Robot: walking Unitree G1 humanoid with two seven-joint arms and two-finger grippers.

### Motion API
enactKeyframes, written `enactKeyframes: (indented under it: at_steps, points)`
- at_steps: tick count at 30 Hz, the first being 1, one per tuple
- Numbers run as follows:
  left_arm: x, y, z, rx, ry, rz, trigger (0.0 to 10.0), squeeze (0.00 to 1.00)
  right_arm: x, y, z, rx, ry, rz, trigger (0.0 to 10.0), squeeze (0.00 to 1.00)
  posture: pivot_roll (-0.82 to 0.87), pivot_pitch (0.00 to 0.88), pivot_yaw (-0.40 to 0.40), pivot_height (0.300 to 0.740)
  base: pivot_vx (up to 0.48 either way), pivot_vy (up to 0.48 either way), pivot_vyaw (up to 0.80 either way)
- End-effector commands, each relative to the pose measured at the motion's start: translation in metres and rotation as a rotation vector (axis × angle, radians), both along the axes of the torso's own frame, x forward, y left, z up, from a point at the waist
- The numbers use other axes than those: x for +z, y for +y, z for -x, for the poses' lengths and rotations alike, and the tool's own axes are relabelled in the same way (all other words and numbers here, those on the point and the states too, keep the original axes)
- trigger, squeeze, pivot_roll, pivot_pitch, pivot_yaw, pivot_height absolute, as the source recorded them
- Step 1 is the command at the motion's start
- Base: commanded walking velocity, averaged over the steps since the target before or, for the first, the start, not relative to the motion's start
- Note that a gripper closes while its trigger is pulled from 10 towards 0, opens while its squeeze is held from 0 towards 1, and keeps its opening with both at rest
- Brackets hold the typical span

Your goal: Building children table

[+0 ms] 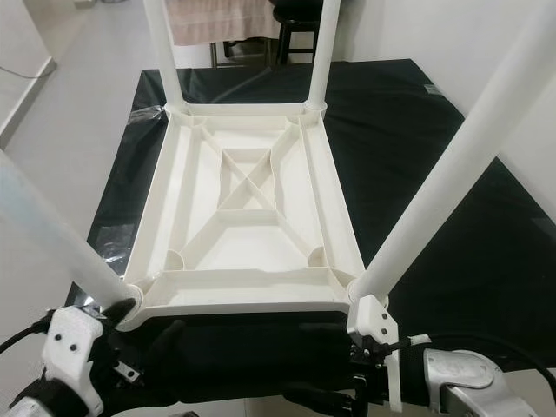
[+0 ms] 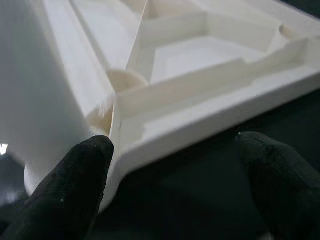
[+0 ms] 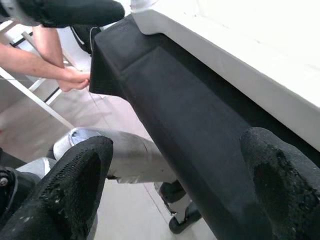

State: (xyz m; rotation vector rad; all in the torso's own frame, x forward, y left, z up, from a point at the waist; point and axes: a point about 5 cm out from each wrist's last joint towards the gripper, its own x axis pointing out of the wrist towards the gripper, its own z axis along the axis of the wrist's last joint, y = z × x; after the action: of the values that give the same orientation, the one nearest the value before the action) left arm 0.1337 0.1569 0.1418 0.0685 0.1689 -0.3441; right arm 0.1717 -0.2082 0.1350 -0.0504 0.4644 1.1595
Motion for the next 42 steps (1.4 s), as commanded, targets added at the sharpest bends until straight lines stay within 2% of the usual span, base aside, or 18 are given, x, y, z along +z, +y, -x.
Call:
enactKeyframes:
  at_steps: [1,9,15,16,17,18,19,20,27,28,29,30,32,33,34,37,41,42]
  points:
    - [0.001,0.003,0.002,0.027,-0.001,-0.008,10.0,1.00,-0.002,0.002,0.001,0.025,0.005,0.009,10.0,0.00,0.08,0.138,0.000,0.740,0.000,0.000,0.00]
    - [0.003,0.027,-0.005,0.201,-0.083,-0.056,10.0,1.00,-0.002,0.001,0.000,0.016,0.002,0.020,10.0,0.00,0.08,0.140,-0.008,0.740,0.000,0.000,0.00]
    - [0.004,0.029,-0.011,0.213,-0.108,-0.062,10.0,1.00,-0.002,0.000,0.000,0.013,0.000,0.021,10.0,0.00,0.07,0.140,-0.012,0.740,0.000,0.000,0.00]
    - [0.006,0.035,-0.025,0.231,-0.152,-0.068,10.0,1.00,-0.002,0.001,0.000,0.013,-0.001,0.019,10.0,0.00,0.06,0.137,-0.013,0.740,0.000,0.000,0.00]
    - [0.006,0.035,-0.025,0.231,-0.152,-0.068,10.0,1.00,-0.002,0.001,0.000,0.013,-0.001,0.019,10.0,0.00,0.06,0.137,-0.013,0.740,0.000,0.000,0.00]
    - [0.007,0.039,-0.033,0.241,-0.166,-0.068,10.0,0.82,-0.002,0.001,0.001,0.011,-0.002,0.018,10.0,0.00,0.05,0.137,-0.011,0.740,0.000,0.000,0.00]
    - [0.007,0.042,-0.039,0.245,-0.174,-0.065,10.0,0.28,-0.001,0.001,0.001,0.008,-0.003,0.017,10.0,0.00,0.05,0.137,-0.011,0.740,0.000,0.000,0.00]
    - [0.007,0.043,-0.042,0.246,-0.178,-0.063,10.0,0.00,-0.001,0.001,0.001,0.005,-0.005,0.017,10.0,0.00,0.05,0.138,-0.012,0.740,0.000,0.000,0.00]
    - [-0.002,0.043,-0.054,0.211,-0.164,-0.029,10.0,0.00,-0.001,-0.006,0.004,-0.050,-0.009,0.032,10.0,0.00,0.02,0.134,-0.005,0.740,0.000,0.000,0.00]
    - [-0.004,0.042,-0.055,0.202,-0.161,-0.022,6.5,0.00,0.001,-0.010,0.006,-0.073,-0.007,0.031,10.0,0.00,0.00,0.134,-0.002,0.740,0.000,0.000,0.00]
    - [-0.004,0.042,-0.055,0.202,-0.161,-0.022,6.5,0.00,0.001,-0.010,0.006,-0.073,-0.007,0.031,10.0,0.00,0.00,0.134,-0.002,0.740,0.000,0.000,0.00]
    - [-0.005,0.041,-0.057,0.192,-0.158,-0.013,5.3,0.00,0.003,-0.016,0.008,-0.103,-0.010,0.035,10.0,0.00,0.00,0.134,-0.001,0.740,0.000,0.000,0.00]
    - [-0.007,0.038,-0.060,0.177,-0.154,-0.007,5.5,0.00,0.007,-0.025,0.012,-0.162,-0.018,0.039,10.0,0.00,-0.01,0.134,0.002,0.740,0.000,0.000,0.00]
    - [-0.008,0.037,-0.061,0.165,-0.152,-0.003,9.8,0.00,0.013,-0.037,0.014,-0.247,-0.037,0.029,10.0,0.00,-0.02,0.136,0.005,0.740,0.000,0.000,0.00]
    - [-0.008,0.037,-0.061,0.165,-0.152,-0.003,9.8,0.00,0.013,-0.037,0.014,-0.247,-0.037,0.029,10.0,0.00,-0.02,0.136,0.005,0.740,0.000,0.000,0.00]
    - [-0.011,0.035,-0.063,0.142,-0.144,0.001,10.0,0.00,0.035,-0.067,0.022,-0.430,-0.098,-0.003,10.0,0.00,-0.05,0.136,0.016,0.740,0.000,0.000,0.00]
    - [-0.013,0.036,-0.064,0.141,-0.141,0.001,10.0,0.00,0.047,-0.078,0.027,-0.464,-0.130,-0.023,10.0,0.00,-0.07,0.136,0.024,0.740,0.000,0.000,0.00]
    - [-0.015,0.037,-0.066,0.138,-0.136,0.001,10.0,0.00,0.063,-0.089,0.032,-0.498,-0.183,-0.060,10.0,0.00,-0.09,0.130,0.037,0.740,0.000,0.000,0.00]
